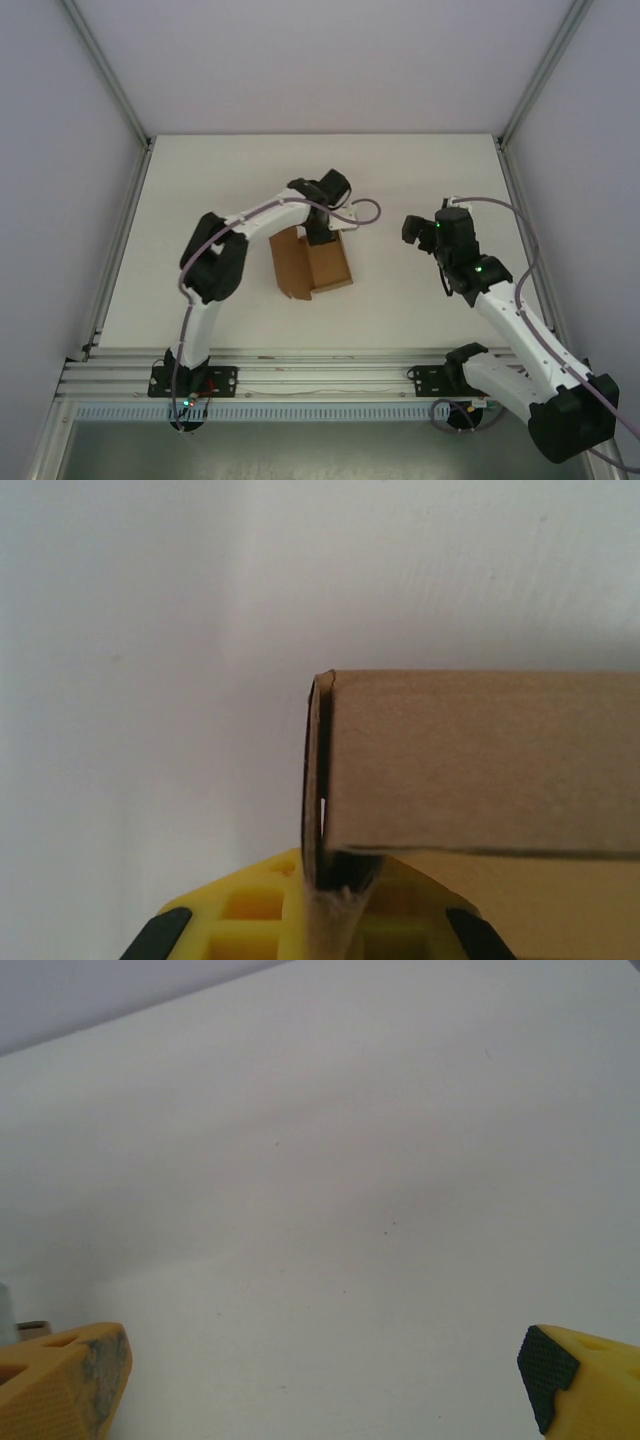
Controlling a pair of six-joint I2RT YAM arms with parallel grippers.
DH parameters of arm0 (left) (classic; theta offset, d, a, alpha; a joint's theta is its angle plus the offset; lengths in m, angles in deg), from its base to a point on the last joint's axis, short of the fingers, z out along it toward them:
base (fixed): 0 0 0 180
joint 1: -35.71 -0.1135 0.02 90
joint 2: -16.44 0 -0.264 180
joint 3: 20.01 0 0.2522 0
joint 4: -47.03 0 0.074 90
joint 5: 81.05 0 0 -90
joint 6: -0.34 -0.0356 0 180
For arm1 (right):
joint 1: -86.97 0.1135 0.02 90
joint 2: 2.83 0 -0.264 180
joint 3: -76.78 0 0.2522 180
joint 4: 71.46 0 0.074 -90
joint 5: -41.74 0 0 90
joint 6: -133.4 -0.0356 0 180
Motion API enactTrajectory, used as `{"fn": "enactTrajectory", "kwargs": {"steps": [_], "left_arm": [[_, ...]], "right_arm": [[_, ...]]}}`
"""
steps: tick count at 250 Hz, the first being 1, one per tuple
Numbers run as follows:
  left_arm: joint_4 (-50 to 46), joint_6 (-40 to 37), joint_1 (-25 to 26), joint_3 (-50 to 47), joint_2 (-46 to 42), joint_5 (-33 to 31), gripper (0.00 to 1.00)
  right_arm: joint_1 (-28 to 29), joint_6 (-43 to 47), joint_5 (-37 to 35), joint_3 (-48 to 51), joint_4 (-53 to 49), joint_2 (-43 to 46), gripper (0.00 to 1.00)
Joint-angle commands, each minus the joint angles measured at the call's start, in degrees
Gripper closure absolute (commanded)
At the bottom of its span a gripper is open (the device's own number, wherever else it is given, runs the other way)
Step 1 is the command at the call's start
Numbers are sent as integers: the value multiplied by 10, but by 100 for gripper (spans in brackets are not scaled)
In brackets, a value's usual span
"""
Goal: Assemble paper box
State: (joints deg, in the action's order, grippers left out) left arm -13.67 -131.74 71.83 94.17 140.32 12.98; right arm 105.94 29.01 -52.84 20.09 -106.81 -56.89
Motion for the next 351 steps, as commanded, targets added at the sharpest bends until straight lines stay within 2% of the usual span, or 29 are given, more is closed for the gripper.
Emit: {"fn": "enactTrajectory", "kwargs": {"steps": [1,50,110,122,136,149,161,184,195,236,264,280,297,321,336,351], "left_arm": [[7,-23,10,29,43,-91,100],[112,-67,31,1,85,-155,100],[139,-81,34,-21,92,-131,100],[142,-79,30,-21,78,-123,84],[140,-76,26,-18,57,-117,59],[140,-76,23,-16,33,-109,48],[142,-76,19,-17,9,-97,33],[143,-75,17,-17,-39,-68,16],[143,-75,17,-17,-59,-58,1],[156,-44,11,-22,-137,-12,0],[240,57,-17,-62,-220,-3,0],[295,153,-51,-96,-268,-9,0],[331,294,-97,-132,-312,-33,0],[326,500,-172,-197,-366,-51,0],[337,577,-213,-265,-398,-50,0],[337,625,-240,-327,-427,-78,0]], "right_arm": [[-8,-7,2,-10,-5,-21,0],[-24,-10,19,-24,-5,-74,0],[-38,-2,31,-41,-4,-103,0],[-40,5,33,-45,-9,-96,0],[-43,12,32,-52,-21,-84,0],[-45,19,30,-54,-28,-68,0],[-48,23,30,-54,-33,-52,0],[-53,32,34,-51,-40,-23,0],[-55,34,35,-49,-45,-13,0],[-59,74,84,-53,-32,-15,0],[-59,149,179,-74,-2,-58,0],[-58,208,262,-87,28,-99,1],[-43,277,341,-114,49,-162,2],[4,382,354,-186,16,-271,3],[31,458,339,-239,-15,-345,3],[51,523,336,-301,-54,-423,5]]}}
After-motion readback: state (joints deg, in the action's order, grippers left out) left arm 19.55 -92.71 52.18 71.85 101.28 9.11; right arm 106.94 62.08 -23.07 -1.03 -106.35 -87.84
